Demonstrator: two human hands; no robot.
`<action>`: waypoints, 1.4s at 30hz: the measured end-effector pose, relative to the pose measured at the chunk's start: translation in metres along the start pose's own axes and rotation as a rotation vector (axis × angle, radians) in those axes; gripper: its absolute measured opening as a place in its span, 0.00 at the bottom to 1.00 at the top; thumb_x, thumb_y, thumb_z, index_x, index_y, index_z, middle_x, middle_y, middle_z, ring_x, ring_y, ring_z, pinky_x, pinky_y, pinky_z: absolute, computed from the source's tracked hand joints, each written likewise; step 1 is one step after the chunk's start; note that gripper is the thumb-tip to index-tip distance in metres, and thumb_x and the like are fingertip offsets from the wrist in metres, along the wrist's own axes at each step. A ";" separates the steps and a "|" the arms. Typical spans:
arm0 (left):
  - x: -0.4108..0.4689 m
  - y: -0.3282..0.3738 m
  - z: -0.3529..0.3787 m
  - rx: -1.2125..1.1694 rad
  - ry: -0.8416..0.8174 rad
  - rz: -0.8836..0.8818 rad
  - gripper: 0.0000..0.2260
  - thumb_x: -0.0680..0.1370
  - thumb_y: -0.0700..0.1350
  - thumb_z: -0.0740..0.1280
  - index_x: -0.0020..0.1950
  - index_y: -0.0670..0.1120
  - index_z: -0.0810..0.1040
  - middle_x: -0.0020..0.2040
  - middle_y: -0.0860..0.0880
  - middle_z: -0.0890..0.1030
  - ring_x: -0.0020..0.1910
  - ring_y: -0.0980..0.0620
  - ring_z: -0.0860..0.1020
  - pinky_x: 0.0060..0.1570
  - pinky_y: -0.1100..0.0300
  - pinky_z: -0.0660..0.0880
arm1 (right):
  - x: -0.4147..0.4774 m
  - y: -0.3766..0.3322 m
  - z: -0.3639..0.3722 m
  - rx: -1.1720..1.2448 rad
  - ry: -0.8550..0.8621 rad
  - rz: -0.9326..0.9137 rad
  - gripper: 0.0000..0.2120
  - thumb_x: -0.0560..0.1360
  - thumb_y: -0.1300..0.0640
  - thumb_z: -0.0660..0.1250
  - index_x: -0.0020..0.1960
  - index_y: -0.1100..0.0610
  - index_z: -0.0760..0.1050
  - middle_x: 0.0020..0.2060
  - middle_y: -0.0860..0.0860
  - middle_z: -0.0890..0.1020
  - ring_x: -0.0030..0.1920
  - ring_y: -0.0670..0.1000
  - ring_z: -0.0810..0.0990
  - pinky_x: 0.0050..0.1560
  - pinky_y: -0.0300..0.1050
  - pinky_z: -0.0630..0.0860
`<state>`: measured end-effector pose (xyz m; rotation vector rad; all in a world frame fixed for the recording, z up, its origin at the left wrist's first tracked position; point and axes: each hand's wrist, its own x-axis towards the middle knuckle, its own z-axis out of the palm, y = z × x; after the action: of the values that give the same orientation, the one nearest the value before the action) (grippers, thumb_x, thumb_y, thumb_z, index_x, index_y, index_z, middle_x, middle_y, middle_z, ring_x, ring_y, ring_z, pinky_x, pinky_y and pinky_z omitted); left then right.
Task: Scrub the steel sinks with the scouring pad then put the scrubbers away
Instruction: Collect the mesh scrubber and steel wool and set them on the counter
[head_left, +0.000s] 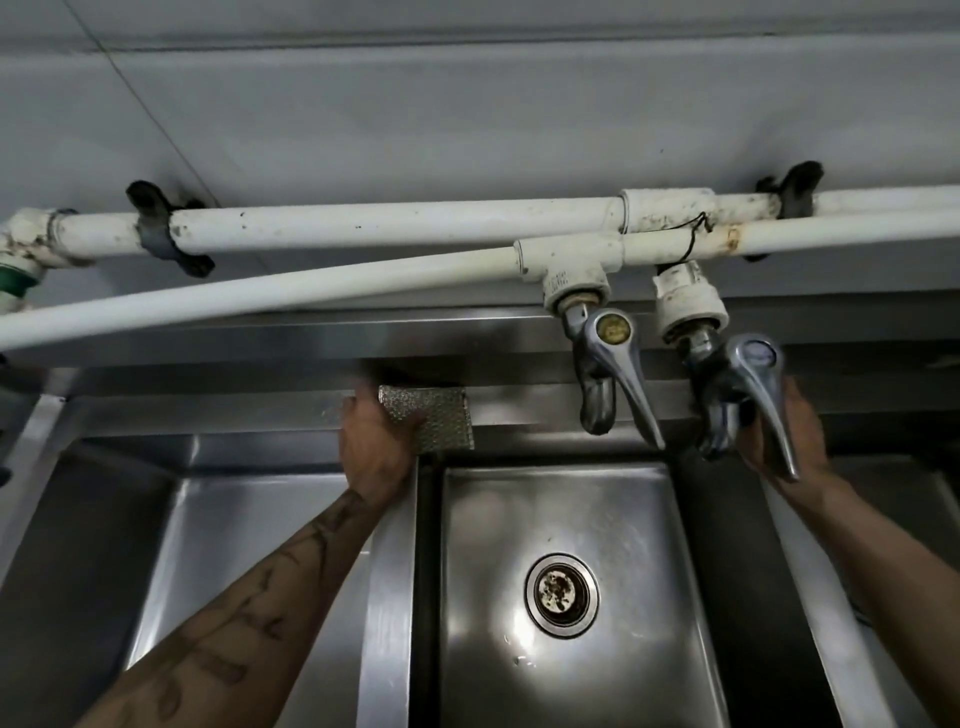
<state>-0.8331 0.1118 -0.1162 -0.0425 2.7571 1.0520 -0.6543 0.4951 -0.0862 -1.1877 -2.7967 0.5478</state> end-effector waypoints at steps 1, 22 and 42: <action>-0.004 0.003 -0.001 -0.033 0.007 0.029 0.24 0.78 0.46 0.77 0.66 0.34 0.74 0.60 0.35 0.80 0.59 0.35 0.77 0.54 0.52 0.69 | -0.008 -0.006 -0.002 0.068 -0.014 -0.005 0.23 0.74 0.55 0.69 0.65 0.66 0.73 0.57 0.71 0.78 0.56 0.74 0.78 0.57 0.69 0.76; -0.180 0.045 -0.121 -0.537 -0.609 0.328 0.13 0.77 0.42 0.78 0.49 0.51 0.75 0.47 0.46 0.84 0.45 0.50 0.81 0.46 0.56 0.78 | -0.390 -0.121 -0.095 0.254 0.446 0.201 0.19 0.74 0.55 0.74 0.64 0.52 0.76 0.54 0.47 0.79 0.55 0.49 0.78 0.57 0.36 0.67; -0.705 -0.049 -0.160 -0.174 -1.497 0.684 0.10 0.78 0.41 0.77 0.53 0.46 0.78 0.49 0.43 0.87 0.48 0.46 0.85 0.54 0.47 0.81 | -0.979 -0.014 -0.123 0.175 0.863 0.966 0.20 0.73 0.55 0.74 0.63 0.51 0.77 0.56 0.46 0.80 0.56 0.49 0.78 0.56 0.40 0.74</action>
<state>-0.1629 -0.0599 0.1001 1.1769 1.2717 0.8212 0.0469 -0.1677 0.1187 -2.0373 -1.3579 0.1885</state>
